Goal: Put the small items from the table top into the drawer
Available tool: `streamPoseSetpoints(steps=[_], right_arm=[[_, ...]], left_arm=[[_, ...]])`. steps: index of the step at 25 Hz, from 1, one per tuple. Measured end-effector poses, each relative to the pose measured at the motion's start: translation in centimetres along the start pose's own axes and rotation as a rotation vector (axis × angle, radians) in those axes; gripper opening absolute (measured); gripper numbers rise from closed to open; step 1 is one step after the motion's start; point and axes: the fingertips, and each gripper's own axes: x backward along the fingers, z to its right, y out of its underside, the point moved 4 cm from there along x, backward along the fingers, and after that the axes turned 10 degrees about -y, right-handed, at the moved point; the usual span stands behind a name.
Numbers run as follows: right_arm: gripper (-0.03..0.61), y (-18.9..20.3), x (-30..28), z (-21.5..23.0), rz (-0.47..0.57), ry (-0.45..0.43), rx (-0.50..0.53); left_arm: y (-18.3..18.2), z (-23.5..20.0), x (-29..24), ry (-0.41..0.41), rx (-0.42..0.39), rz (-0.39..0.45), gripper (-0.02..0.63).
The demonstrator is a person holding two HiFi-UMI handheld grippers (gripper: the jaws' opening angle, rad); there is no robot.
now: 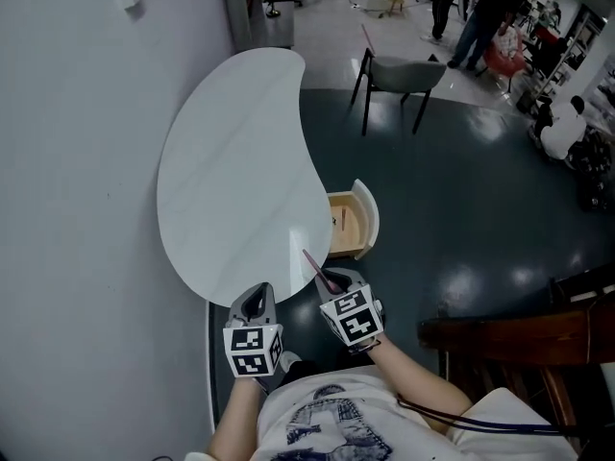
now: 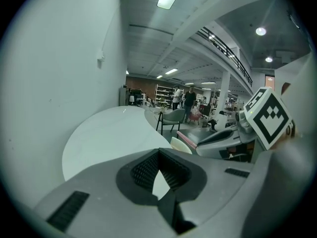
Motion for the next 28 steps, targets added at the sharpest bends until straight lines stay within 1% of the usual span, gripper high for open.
streamPoseSetpoints(steps=[3, 13, 20, 24, 28], right_arm=[[0.060, 0.7, 0.6, 2.7, 0.000, -0.004, -0.020], [0.060, 1.4, 3.8, 12.1, 0.019, -0.010, -0.032], [0.060, 2.8, 5.8, 18.2, 0.022, -0.014, -0.045], [0.060, 3.4, 7.0, 21.1, 0.024, -0.017, -0.045], [0.060, 4.1, 7.6, 22.8, 0.021, -0.023, -0.075]], left_arm=[[-0.6, 2.7, -1.8, 0.008, -0.013, -0.004, 0.020], [-3.2, 10.5, -7.3, 0.005, -0.036, -0.010, 0.020], [-4.0, 16.2, -10.8, 0.003, -0.046, -0.013, 0.020], [-4.3, 19.0, -12.2, 0.002, -0.051, -0.021, 0.020], [-4.4, 20.9, -12.8, 0.005, -0.064, -0.031, 0.020]])
